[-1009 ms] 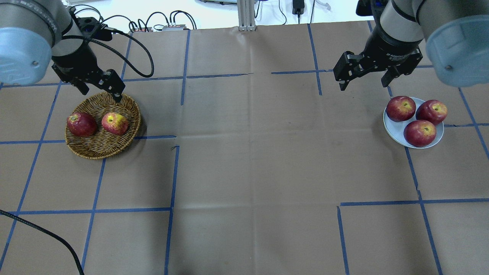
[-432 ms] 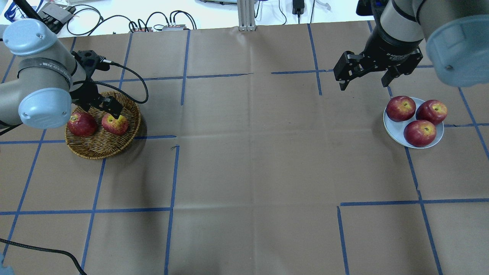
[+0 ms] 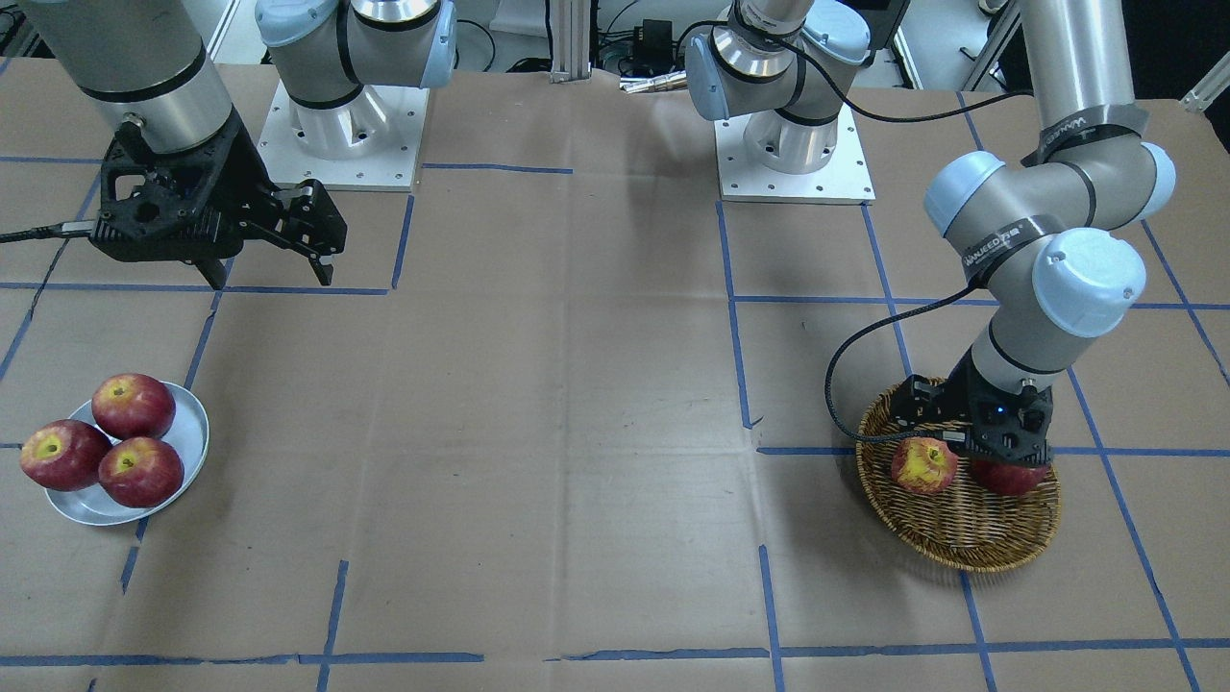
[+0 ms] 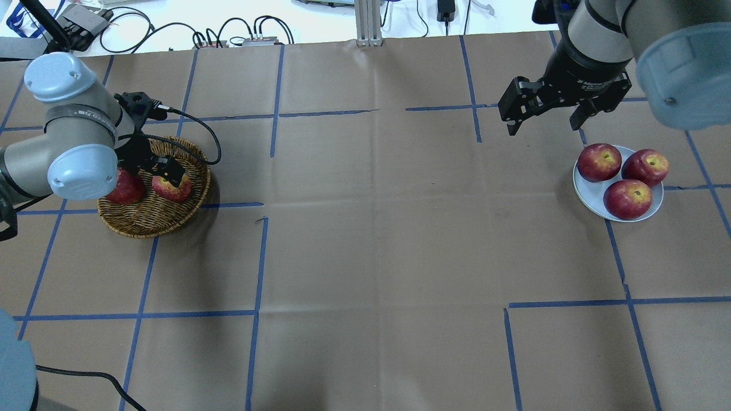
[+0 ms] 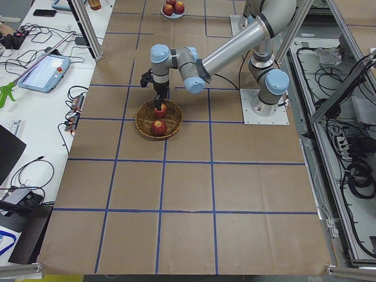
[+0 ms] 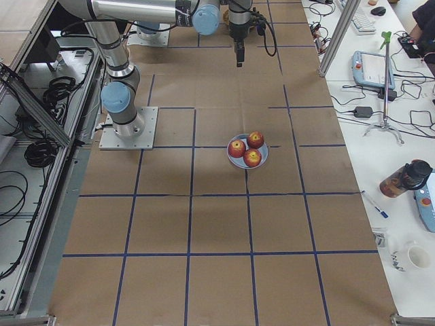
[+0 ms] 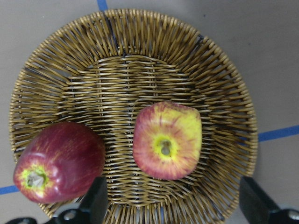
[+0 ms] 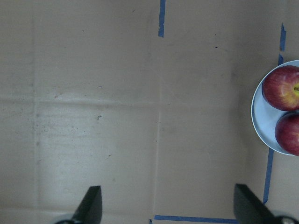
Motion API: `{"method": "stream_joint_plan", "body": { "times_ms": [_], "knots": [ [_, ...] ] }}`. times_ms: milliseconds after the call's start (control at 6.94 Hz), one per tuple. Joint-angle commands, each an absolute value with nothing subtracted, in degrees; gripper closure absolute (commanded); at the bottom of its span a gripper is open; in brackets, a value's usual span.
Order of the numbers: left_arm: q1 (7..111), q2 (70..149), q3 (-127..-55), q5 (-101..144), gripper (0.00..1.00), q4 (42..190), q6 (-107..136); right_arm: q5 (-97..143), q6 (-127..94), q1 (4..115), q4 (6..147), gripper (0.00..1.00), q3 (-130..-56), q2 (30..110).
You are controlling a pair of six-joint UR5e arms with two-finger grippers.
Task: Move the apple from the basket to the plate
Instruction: 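Lower the left gripper over the yellow-red apple in the wicker basket, then close the left gripper on the yellow-red apple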
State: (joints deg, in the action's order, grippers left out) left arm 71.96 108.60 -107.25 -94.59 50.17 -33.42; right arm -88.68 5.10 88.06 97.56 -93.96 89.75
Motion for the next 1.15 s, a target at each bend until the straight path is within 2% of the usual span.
{"method": "stream_joint_plan", "body": {
  "times_ms": [0,144,288,432,721,1009],
  "knots": [
    [71.9,112.6,-107.4,-94.4,0.02,48.2,-33.7,-88.7,5.1,88.1,97.6,0.00,-94.0,89.8],
    [71.9,112.8,-107.5,-94.4,0.12,48.3,-33.6,-88.7,5.1,88.1,97.5,0.00,-94.0,89.9],
    [71.9,112.9,-107.3,-94.5,0.34,48.3,-33.2,-88.7,5.1,88.1,97.5,0.00,-94.0,89.9],
    [71.9,112.9,-106.6,-94.6,0.49,48.4,-33.3,-88.7,5.1,88.1,97.5,0.00,-94.0,89.8],
    [73.2,110.6,-105.0,-94.9,0.63,49.4,-33.0,-88.7,5.1,88.1,97.5,0.00,-94.0,89.9],
    [75.7,106.9,-100.7,-95.0,0.63,57.3,-31.2,-88.7,5.1,88.1,97.5,0.00,-94.0,89.9]
  ]
}}
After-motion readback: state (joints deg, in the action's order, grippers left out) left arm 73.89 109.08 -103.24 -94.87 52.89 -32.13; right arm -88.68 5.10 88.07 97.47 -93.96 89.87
